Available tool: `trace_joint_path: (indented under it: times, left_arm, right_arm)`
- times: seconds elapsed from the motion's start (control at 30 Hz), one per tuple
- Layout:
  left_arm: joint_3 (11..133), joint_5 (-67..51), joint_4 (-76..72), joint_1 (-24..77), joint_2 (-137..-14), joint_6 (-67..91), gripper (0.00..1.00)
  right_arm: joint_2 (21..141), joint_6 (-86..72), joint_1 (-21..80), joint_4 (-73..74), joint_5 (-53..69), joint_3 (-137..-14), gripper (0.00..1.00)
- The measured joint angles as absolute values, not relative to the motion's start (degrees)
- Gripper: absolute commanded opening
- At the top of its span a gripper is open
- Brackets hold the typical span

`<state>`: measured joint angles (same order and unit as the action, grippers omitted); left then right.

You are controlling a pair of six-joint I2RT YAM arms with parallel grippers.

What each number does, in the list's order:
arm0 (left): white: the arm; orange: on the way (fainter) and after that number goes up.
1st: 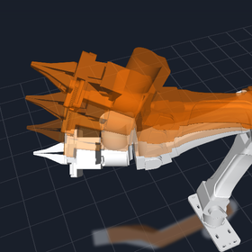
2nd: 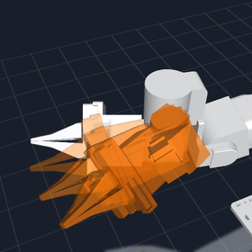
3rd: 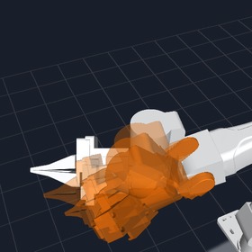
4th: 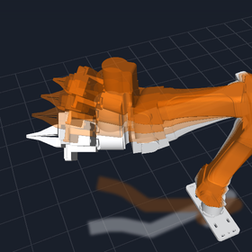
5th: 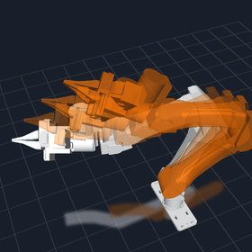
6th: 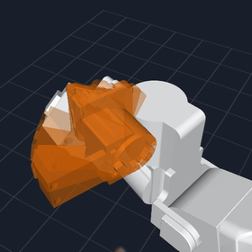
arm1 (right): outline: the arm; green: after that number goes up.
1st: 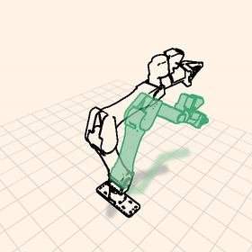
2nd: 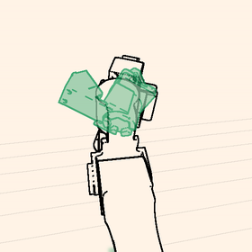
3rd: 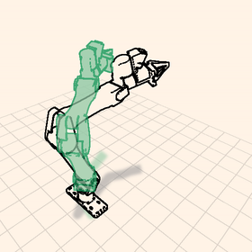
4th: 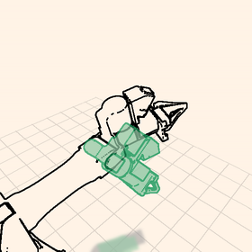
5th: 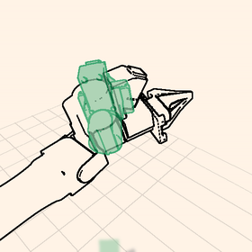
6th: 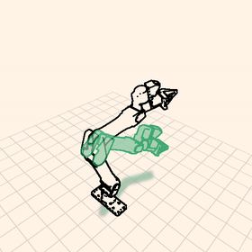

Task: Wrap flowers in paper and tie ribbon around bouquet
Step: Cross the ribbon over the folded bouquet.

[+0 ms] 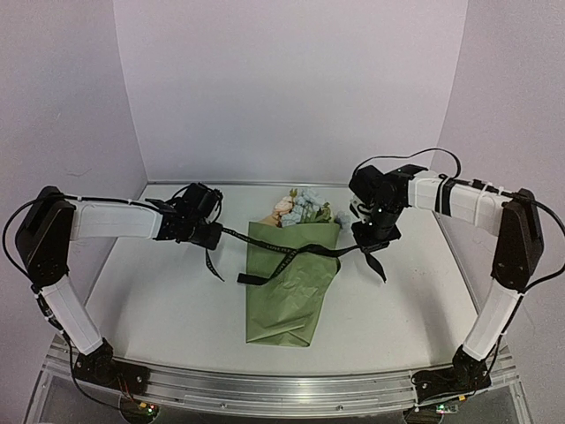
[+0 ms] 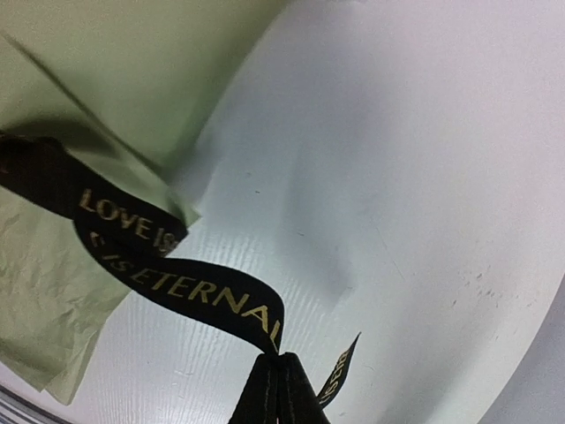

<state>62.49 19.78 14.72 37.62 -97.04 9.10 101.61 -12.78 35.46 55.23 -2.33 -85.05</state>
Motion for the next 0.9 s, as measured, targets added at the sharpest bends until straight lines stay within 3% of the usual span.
trace_joint_path:
  times: [0.9]
  left_arm:
    - [51.7,19.8,23.5,27.1,-89.1,21.0,0.03]
  right_arm:
    - [94.1,-25.4,28.7,55.1,-3.7,-64.3,0.0]
